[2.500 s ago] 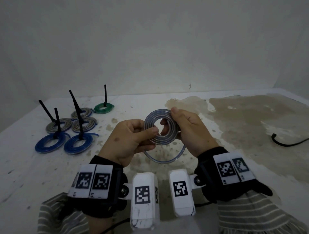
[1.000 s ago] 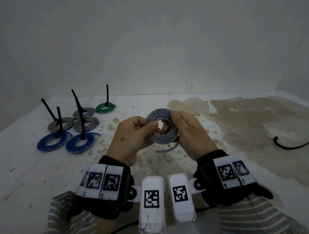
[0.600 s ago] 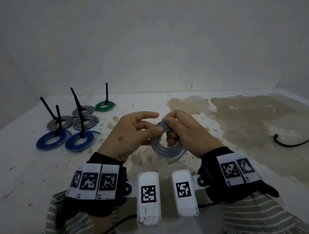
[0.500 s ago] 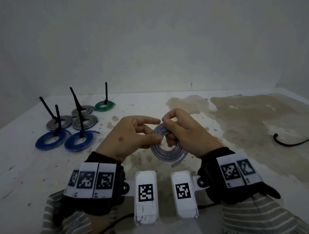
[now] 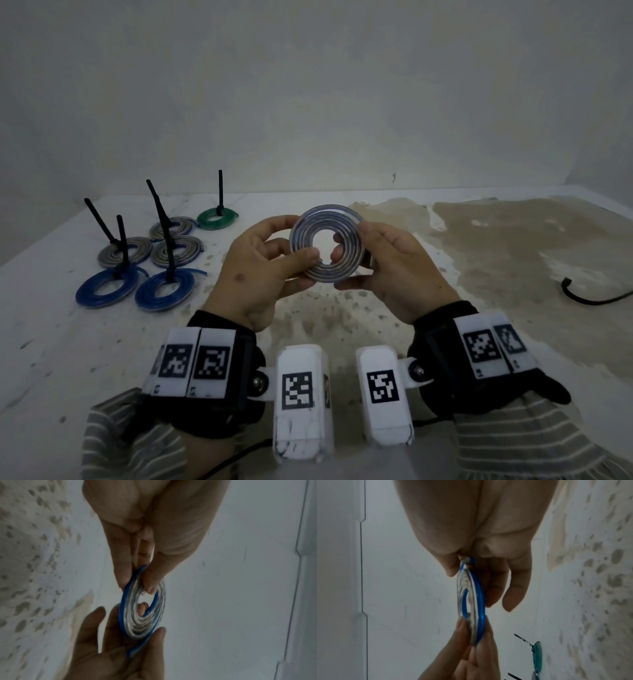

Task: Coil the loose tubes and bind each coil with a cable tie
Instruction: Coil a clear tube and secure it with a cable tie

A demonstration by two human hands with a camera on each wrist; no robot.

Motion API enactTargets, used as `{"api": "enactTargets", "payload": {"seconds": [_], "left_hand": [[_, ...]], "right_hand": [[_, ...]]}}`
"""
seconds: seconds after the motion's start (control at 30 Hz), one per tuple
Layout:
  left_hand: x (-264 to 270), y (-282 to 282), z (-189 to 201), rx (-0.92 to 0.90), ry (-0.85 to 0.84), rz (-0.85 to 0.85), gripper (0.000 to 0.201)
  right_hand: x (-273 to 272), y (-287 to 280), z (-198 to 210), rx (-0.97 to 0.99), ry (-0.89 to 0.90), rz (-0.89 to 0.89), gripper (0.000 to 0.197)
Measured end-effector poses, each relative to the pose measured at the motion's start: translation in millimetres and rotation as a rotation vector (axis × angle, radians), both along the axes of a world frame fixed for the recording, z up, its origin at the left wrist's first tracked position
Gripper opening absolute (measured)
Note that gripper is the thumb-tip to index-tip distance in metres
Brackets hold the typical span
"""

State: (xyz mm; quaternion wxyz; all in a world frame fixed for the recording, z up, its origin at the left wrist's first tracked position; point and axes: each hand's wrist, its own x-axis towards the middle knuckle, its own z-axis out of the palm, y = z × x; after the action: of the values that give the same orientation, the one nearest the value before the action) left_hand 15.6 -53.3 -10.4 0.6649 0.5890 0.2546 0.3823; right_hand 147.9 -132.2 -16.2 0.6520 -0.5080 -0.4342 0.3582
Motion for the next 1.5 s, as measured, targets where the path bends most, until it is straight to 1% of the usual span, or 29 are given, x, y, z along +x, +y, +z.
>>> {"api": "enactTargets", "payload": {"seconds": [0.07, 0.17, 0.33, 0.43, 0.5, 0.6, 0.7, 0.77, 0.87, 0.93, 1.07, 1.13, 1.2, 1.3, 1.37, 1.4, 1.47, 1.5], "left_hand": [[1.9, 0.4, -1.2, -0.065, -0.062, 0.02, 0.034], [4.7, -0.6, -1.4, -0.109, -0.114, 0.028, 0.033], [4.2, 1.6, -2.1, -0.092, -0.154, 0.054, 0.033], [4.0, -0.9, -1.9, -0.067, -0.154, 0.037, 0.036], [5.4, -2.3, -2.0, -0.062, -0.156, 0.031, 0.036], [6.3, -2.6, -2.4, -0.078, -0.17, 0.032, 0.039], [6.3, -1.9, -3.1, -0.081, -0.175, 0.029, 0.04], [7.5, -2.2, -3.8, -0.082, -0.176, 0.035, 0.037], [11.2, -3.8, -5.8, -0.08, -0.157, 0.071, 0.032], [13.0, -4.8, -6.6, -0.082, -0.149, 0.099, 0.029], [14.1, -4.5, -7.7, -0.109, -0.145, 0.11, 0.028], [12.8, -3.4, -7.5, -0.104, -0.119, 0.078, 0.027], [10.7, -2.3, -7.0, -0.085, -0.072, 0.009, 0.026], [10.3, -3.5, -5.7, -0.043, -0.006, -0.081, 0.035], [12.6, -2.7, -4.5, -0.086, -0.037, -0.072, 0.042], [13.4, -2.4, -3.3, -0.137, -0.08, -0.061, 0.04], [14.6, -3.3, -0.8, -0.244, -0.192, -0.067, 0.027], [14.8, -3.4, -0.9, -0.282, -0.238, -0.072, 0.025]], "right_hand": [[-1.7, 0.8, -1.1, 0.011, -0.042, -0.007, 0.029], [-2.7, 1.6, -1.4, 0.008, -0.08, -0.043, 0.032], [3.9, -0.1, 0.1, -0.045, -0.097, -0.058, 0.039], [9.3, -2.1, 2.8, -0.05, -0.034, -0.042, 0.043], [11.0, -3.1, 3.6, -0.035, 0.028, -0.028, 0.04], [10.4, -2.1, 1.3, -0.002, 0.063, -0.022, 0.024], [10.0, -1.2, 0.6, 0.004, 0.088, -0.005, 0.022], [8.3, -1.2, 0.5, -0.033, 0.099, 0.006, 0.025], [5.3, -0.9, -1.3, -0.081, 0.002, -0.002, 0.037], [3.6, -1.0, -1.4, -0.088, -0.068, -0.004, 0.037], [3.8, -1.0, -1.1, -0.098, -0.118, 0.023, 0.034], [4.6, -0.6, -1.1, -0.1, -0.146, 0.004, 0.034], [5.1, 0.4, -2.0, -0.096, -0.171, -0.026, 0.036], [4.0, 3.9, -5.8, -0.135, -0.186, -0.051, 0.035], [2.4, 6.6, -9.0, -0.171, -0.189, -0.061, 0.033], [2.1, 7.3, -9.9, -0.18, -0.184, -0.059, 0.033], [1.6, 7.3, -9.7, -0.178, -0.172, -0.044, 0.032], [1.5, 6.9, -9.0, -0.177, -0.172, -0.039, 0.032]]}}
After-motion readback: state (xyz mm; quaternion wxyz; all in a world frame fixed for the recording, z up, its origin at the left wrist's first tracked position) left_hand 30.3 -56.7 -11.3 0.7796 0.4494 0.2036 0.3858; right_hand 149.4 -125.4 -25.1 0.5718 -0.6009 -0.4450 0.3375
